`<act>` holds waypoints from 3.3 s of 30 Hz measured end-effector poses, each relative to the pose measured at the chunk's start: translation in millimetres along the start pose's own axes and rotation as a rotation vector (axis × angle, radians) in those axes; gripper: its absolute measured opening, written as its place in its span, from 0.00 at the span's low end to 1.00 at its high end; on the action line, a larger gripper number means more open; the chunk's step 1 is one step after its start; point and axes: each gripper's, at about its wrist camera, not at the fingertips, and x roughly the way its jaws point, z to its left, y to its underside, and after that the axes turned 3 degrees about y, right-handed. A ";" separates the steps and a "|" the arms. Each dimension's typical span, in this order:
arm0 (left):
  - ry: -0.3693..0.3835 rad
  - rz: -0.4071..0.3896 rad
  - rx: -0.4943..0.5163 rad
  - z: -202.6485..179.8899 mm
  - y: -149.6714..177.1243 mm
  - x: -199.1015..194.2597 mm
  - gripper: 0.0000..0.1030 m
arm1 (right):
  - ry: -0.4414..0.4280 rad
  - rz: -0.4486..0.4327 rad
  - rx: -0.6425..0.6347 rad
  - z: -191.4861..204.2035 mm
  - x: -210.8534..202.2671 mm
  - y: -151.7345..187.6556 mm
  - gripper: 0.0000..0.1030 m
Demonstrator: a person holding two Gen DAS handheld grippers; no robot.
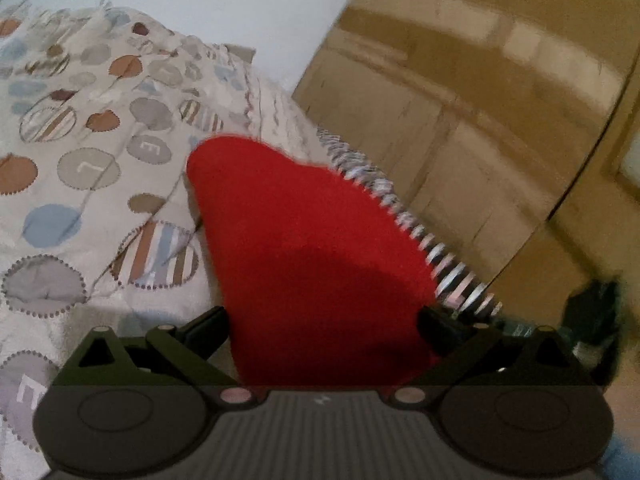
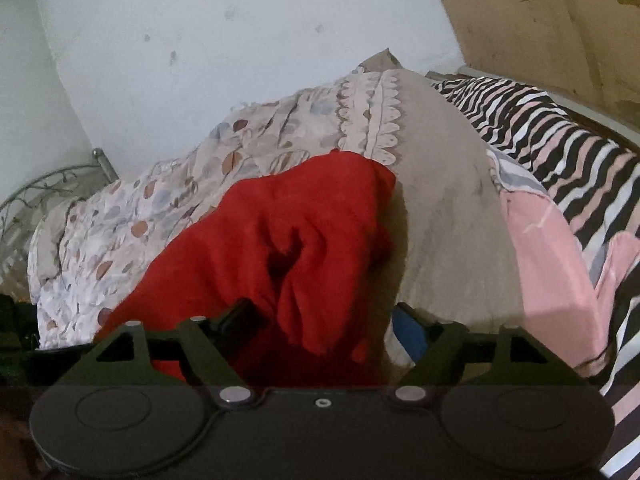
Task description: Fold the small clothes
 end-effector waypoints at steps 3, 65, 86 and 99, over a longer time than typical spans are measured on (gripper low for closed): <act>0.058 -0.090 -0.089 13.7 -6.6 -10.4 0.99 | 0.000 -0.019 0.018 -1.2 -0.8 5.4 0.76; -0.057 -0.023 -0.068 20.3 0.5 17.2 1.00 | -0.130 -0.008 0.133 -36.6 83.0 -26.3 0.81; 0.145 0.163 -0.098 18.6 -36.8 23.6 0.77 | -0.115 0.034 0.096 23.9 34.3 -60.3 0.40; -0.065 0.021 0.120 38.4 -112.5 -48.4 0.75 | -0.299 -0.064 0.010 113.5 80.5 -117.7 0.40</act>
